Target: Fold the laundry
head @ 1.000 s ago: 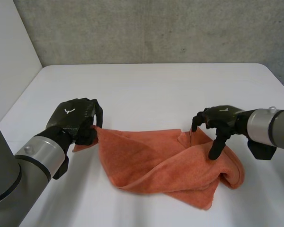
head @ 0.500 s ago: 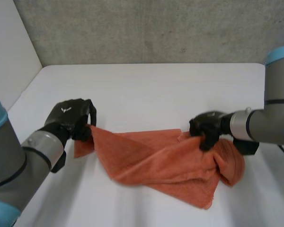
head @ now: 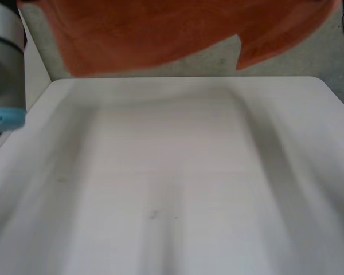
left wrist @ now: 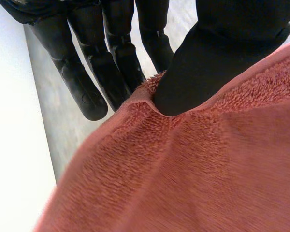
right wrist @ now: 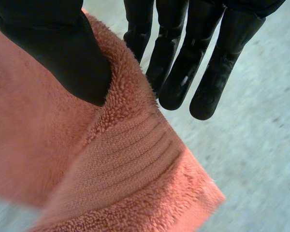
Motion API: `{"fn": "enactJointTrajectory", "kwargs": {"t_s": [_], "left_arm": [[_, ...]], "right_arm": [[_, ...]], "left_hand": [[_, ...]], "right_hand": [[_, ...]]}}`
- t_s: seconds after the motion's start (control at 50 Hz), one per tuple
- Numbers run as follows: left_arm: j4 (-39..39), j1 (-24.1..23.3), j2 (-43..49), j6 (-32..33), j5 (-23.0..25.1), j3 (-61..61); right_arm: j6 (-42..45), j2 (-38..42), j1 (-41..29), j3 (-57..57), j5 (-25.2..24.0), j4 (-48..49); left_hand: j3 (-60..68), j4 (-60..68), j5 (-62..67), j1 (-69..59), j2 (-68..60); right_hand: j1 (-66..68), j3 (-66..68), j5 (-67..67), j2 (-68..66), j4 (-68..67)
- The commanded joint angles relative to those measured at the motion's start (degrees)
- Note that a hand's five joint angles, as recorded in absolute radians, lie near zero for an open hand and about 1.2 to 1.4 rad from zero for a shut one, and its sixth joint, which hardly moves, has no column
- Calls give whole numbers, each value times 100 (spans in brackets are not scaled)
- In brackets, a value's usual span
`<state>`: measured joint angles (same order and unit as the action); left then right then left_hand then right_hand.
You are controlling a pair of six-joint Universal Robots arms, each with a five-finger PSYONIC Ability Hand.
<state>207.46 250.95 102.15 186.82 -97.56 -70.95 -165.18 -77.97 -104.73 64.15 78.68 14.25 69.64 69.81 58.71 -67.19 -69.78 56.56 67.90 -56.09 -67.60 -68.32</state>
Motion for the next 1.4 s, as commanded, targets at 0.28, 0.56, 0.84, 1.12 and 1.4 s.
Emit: {"fn": "enactJointTrajectory", "kwargs": {"t_s": [0.28, 0.56, 0.84, 1.12, 1.4], "left_arm": [[-812, 51, 770, 12, 9, -3319], [-1358, -19, 744, 407, 88, -3460], [-1428, 104, -257, 627, 202, -3715], [-1437, 983, -328, 1383, 1749, -4497], [-637, 1106, 613, 1515, 1758, -4322]], "right_arm": [[926, 1029, -30, 3295, -389, -177], [751, 723, 23, 3578, -397, -160], [-901, 678, 515, 3499, -467, -168], [-990, 775, 515, 3464, -467, -177], [-981, 775, 542, 3499, -485, -177]], "left_hand": [[1036, 1019, 1129, -1281, -1022], [-3167, -3184, -3074, 2922, 3181], [-5825, -5842, -5732, 5580, 5839], [-5354, -5371, -5261, 5109, 5368], [-4176, -4193, -4083, 3932, 4190]], "right_hand": [[2344, 1210, -1391, -1240, -1168], [2344, 1210, -1391, -1240, -1168], [2344, 1210, -1391, -1240, -1168], [2344, 1210, -1391, -1240, -1168], [2344, 1210, -1391, -1240, -1168]]}}
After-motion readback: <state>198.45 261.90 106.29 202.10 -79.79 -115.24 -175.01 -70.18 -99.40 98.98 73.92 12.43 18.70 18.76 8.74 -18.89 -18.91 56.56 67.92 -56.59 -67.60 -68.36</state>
